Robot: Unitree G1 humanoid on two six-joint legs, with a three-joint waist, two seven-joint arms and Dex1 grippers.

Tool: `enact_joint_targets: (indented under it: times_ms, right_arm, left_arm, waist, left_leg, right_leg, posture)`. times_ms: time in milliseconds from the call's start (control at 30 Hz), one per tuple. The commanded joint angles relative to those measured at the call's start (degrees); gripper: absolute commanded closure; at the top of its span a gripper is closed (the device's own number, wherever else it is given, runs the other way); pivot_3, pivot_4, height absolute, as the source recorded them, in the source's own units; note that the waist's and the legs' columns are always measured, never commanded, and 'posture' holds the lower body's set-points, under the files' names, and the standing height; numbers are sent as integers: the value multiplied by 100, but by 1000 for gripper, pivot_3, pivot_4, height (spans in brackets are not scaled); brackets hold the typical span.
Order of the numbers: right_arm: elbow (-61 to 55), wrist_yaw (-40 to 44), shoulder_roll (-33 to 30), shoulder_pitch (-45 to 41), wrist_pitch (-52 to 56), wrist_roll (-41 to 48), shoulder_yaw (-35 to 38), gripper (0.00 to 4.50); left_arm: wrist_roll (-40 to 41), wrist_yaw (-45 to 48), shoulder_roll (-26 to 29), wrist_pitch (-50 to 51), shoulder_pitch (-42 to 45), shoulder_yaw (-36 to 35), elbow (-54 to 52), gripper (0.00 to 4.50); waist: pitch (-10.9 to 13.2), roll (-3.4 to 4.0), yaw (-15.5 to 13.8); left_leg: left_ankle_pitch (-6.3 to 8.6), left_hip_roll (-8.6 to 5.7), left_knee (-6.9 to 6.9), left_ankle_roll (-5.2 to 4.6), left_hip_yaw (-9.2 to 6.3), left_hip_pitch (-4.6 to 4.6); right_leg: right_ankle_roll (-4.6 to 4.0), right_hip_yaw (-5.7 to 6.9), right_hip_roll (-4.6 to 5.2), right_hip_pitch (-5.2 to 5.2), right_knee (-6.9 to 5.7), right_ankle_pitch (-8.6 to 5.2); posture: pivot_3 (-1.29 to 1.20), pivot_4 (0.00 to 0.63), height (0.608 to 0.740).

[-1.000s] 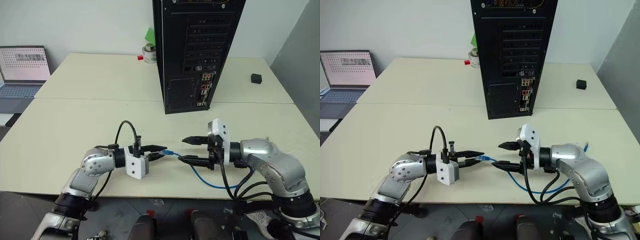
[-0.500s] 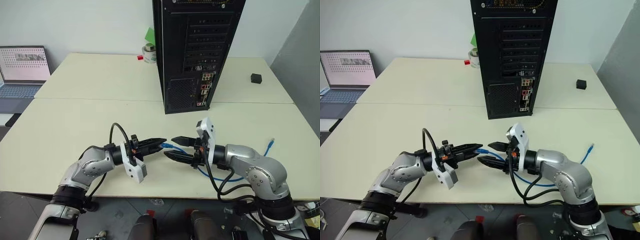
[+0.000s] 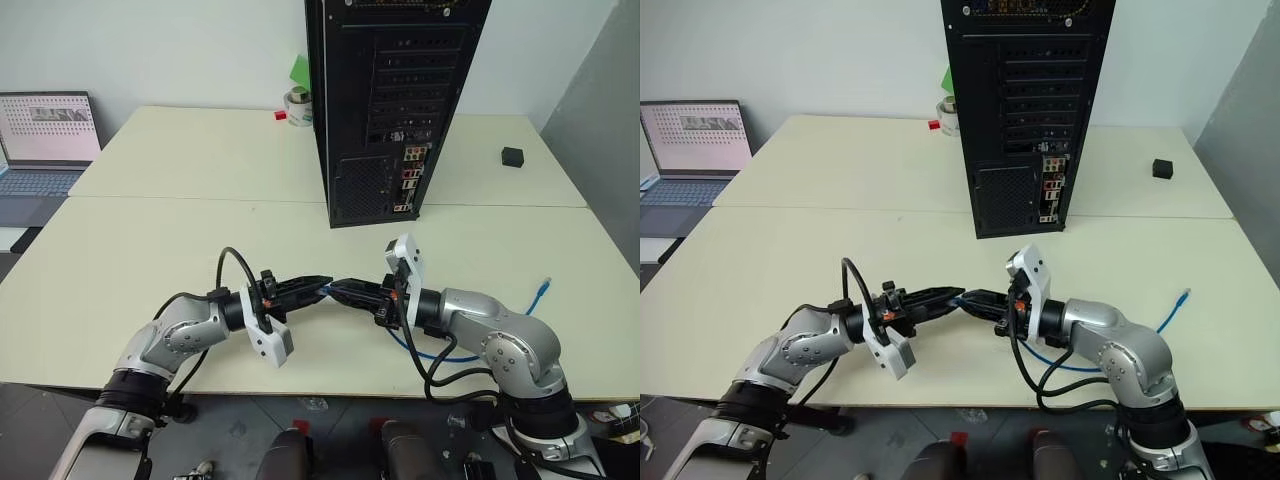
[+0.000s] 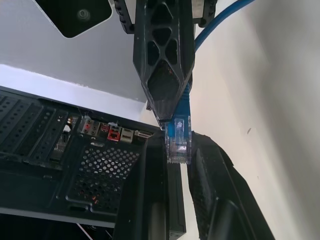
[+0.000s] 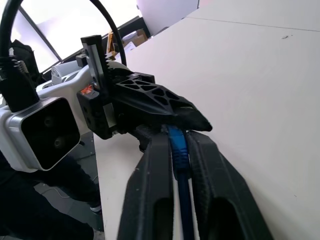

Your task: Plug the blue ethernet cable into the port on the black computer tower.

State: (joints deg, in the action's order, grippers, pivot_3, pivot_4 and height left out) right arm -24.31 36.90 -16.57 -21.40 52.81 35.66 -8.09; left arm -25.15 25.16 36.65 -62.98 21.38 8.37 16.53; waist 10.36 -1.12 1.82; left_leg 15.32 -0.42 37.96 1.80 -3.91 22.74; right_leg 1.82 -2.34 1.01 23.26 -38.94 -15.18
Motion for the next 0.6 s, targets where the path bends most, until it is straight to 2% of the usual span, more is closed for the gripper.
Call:
enact_joint_targets:
  times_ms: [33, 500, 533, 600]
  right_arm:
    - [-78, -13, 23, -94, -99, 94, -3, 4473]
    - [-79, 9, 1, -69, 2, 176, -16, 4473]
    - [-71, 6, -9, -68, -1, 170, -11, 3765]
    - [-57, -10, -29, -74, 8, 160, -2, 3340]
  left_arm:
    - [-6, -189, 53, 20, 36, -18, -187, 4233]
    - [-56, -281, 81, 60, 47, 45, -178, 4233]
    - [-59, -285, 81, 59, 55, 49, -170, 4233]
    - [-67, -297, 85, 61, 71, 62, -158, 4233]
  waist:
    - [0, 0, 0]
    - [0, 0, 0]
    - [0, 0, 0]
    - [0, 0, 0]
  left_leg:
    - [0, 0, 0, 0, 0, 0]
    - [0, 0, 0, 0, 0, 0]
    - [0, 0, 0, 0, 0, 0]
    - [0, 0, 0, 0, 0, 0]
  right_leg:
    - [0, 0, 0, 0, 0, 0]
    - [0, 0, 0, 0, 0, 0]
    - [0, 0, 0, 0, 0, 0]
    - [0, 0, 0, 0, 0, 0]
  posture:
    - [0, 150, 740]
    - [0, 150, 740]
    - [0, 150, 740]
    - [0, 150, 740]
